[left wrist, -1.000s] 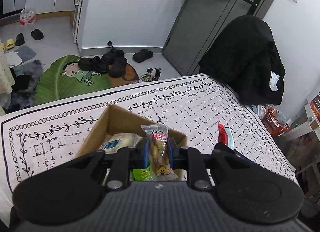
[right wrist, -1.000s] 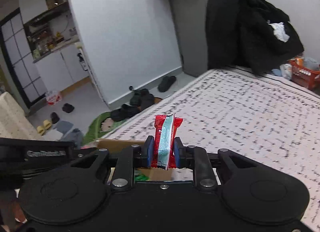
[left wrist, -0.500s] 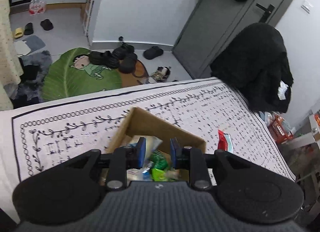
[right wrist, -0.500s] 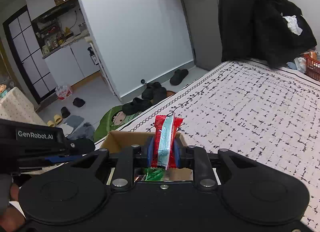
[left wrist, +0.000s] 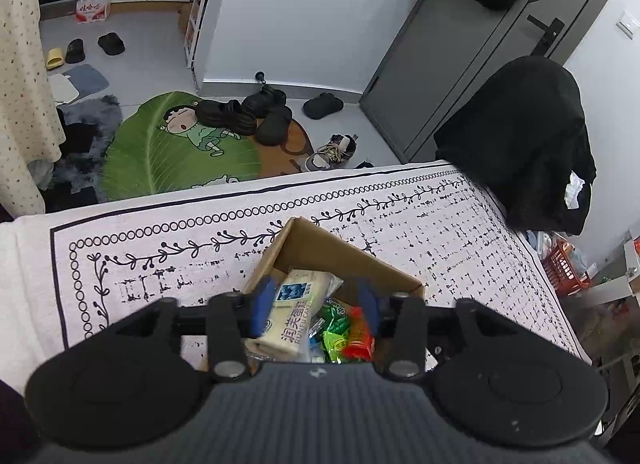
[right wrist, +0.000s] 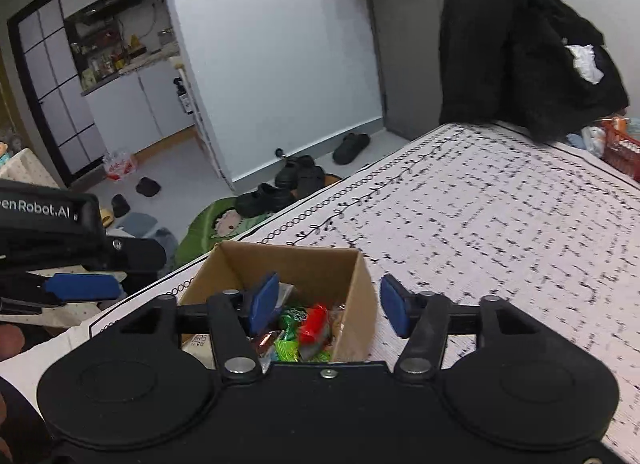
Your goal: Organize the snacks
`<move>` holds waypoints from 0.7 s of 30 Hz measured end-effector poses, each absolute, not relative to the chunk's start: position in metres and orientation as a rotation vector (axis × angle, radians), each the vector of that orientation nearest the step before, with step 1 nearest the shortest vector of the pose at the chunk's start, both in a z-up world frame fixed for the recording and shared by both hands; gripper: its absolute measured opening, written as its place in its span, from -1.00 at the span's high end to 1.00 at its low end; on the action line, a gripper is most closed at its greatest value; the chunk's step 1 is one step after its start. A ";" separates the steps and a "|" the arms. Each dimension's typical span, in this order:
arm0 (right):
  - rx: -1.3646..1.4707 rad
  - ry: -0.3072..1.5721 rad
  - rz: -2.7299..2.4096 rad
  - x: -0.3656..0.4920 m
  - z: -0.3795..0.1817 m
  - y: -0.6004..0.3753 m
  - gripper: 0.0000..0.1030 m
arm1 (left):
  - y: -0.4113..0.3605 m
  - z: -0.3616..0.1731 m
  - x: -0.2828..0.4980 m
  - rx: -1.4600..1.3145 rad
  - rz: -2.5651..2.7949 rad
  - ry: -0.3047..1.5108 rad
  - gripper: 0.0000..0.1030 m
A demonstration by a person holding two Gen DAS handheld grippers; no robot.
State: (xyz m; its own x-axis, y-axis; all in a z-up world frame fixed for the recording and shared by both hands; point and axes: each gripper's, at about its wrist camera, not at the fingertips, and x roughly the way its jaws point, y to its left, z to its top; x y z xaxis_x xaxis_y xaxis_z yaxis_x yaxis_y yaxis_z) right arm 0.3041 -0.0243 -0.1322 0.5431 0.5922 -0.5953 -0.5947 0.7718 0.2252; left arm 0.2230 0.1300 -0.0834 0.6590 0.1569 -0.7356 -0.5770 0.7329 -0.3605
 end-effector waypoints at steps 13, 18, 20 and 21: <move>0.023 0.651 0.558 0.275 -0.083 -0.063 -0.70 | 0.128 -0.060 0.198 -0.592 0.401 0.771 -0.54; 0.062 0.655 0.522 0.261 -0.071 -0.083 -0.76 | 0.123 -0.052 0.185 -0.561 0.373 0.778 -0.63; 0.081 0.654 0.516 0.255 -0.067 -0.091 -0.81 | 0.121 -0.047 0.178 -0.546 0.378 0.772 -0.74; 0.085 0.653 0.511 0.253 -0.066 -0.093 -0.83 | 0.120 -0.045 0.174 -0.541 0.373 0.765 -0.80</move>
